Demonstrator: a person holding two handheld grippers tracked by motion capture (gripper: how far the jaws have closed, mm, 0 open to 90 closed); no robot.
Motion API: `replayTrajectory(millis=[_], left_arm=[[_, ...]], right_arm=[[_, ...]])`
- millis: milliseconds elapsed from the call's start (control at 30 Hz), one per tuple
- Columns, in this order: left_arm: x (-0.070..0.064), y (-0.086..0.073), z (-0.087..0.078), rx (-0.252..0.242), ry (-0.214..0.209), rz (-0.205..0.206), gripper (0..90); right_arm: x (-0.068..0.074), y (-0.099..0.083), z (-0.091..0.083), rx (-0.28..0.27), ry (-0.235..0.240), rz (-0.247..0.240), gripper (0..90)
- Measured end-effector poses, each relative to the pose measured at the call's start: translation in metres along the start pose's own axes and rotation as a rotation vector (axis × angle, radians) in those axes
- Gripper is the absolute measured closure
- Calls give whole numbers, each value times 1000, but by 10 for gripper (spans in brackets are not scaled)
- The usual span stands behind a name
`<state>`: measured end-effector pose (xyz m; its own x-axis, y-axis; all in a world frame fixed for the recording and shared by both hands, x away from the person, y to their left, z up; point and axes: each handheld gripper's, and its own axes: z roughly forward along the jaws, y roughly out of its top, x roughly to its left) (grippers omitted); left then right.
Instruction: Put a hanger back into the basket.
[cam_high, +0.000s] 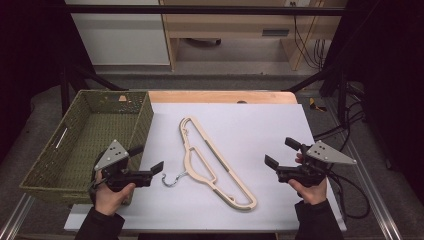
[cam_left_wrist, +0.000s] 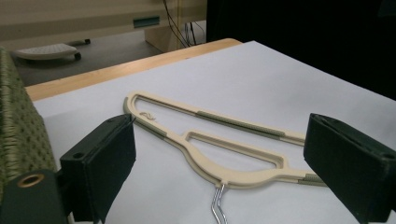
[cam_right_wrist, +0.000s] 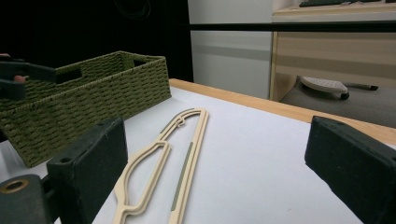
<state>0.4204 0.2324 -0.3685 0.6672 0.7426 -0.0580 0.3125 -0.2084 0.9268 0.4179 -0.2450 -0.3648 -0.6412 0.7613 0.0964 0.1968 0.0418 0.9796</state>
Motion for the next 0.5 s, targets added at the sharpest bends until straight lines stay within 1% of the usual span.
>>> replayTrajectory(millis=[33,100,133,167,200,267,300,333,400,500], left_arm=[[-1,-1,3,11,-5,8,94],[-4,-2,10,37,-14,12,100],[-5,-3,13,46,-19,13,100],[-7,-4,20,68,-28,13,105],[-7,-4,20,68,-28,13,106],[-8,-6,26,91,-37,14,108],[-9,-9,32,111,-41,16,113],[-9,-9,32,111,-41,16,118],[-9,-11,37,128,-46,12,123],[-9,-15,44,156,-53,13,157]], right_arm=[[0,0,0,-1,1,-7,63],[4,1,1,6,7,-3,63],[4,1,1,6,7,-3,63],[5,1,3,8,12,-12,63],[5,1,3,8,12,-12,63],[6,1,4,17,13,-12,63],[7,0,5,22,14,-15,63],[7,0,5,22,14,-15,63],[7,0,5,22,17,-11,64],[7,0,6,22,19,-6,65]])
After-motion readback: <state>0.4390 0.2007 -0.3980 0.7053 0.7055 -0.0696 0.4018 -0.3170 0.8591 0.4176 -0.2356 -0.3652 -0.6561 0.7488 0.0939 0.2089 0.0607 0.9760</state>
